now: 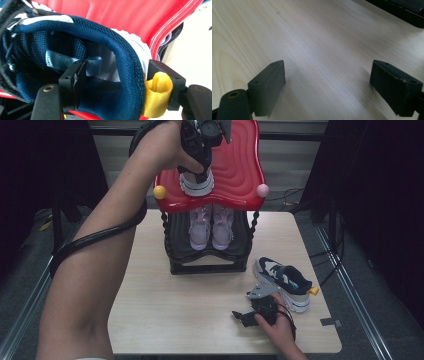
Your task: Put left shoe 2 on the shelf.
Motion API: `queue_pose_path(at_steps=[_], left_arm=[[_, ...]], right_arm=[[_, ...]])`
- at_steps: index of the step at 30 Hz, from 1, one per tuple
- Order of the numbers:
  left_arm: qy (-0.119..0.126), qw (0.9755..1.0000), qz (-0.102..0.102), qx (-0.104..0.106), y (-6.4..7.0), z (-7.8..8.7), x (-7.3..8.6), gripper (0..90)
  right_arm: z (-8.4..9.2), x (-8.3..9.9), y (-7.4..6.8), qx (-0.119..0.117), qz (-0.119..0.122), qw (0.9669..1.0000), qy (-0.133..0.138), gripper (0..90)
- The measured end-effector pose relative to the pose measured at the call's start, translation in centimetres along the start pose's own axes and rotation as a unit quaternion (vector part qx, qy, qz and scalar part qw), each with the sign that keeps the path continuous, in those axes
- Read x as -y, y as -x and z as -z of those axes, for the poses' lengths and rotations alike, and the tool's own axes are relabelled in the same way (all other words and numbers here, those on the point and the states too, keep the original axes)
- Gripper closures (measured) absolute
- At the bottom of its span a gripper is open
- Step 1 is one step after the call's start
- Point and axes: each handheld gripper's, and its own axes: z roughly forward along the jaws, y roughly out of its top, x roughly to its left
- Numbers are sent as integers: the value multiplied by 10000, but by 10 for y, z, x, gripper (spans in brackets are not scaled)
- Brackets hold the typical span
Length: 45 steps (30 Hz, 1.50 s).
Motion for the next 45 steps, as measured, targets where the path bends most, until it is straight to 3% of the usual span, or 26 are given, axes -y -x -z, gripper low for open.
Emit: queue_pose_path(at_steps=[8,13,21,33,38,45], left_arm=[[22,10000,80,38,1,1,0,308],[79,9989,415,207,-1,2,2,274],[142,9967,718,357,-3,8,3,267],[140,9943,890,564,-7,23,7,274],[68,9942,928,534,-10,29,13,262],[26,9911,1137,698,-11,36,24,228]], right_arm=[[0,0,0,1,1,10000,0,126],[0,0,0,1,1,10000,0,126],[0,0,0,1,0,10000,0,126],[0,0,0,1,1,10000,0,126],[0,0,0,2,0,10000,0,126],[0,0,0,-1,0,10000,0,126]])
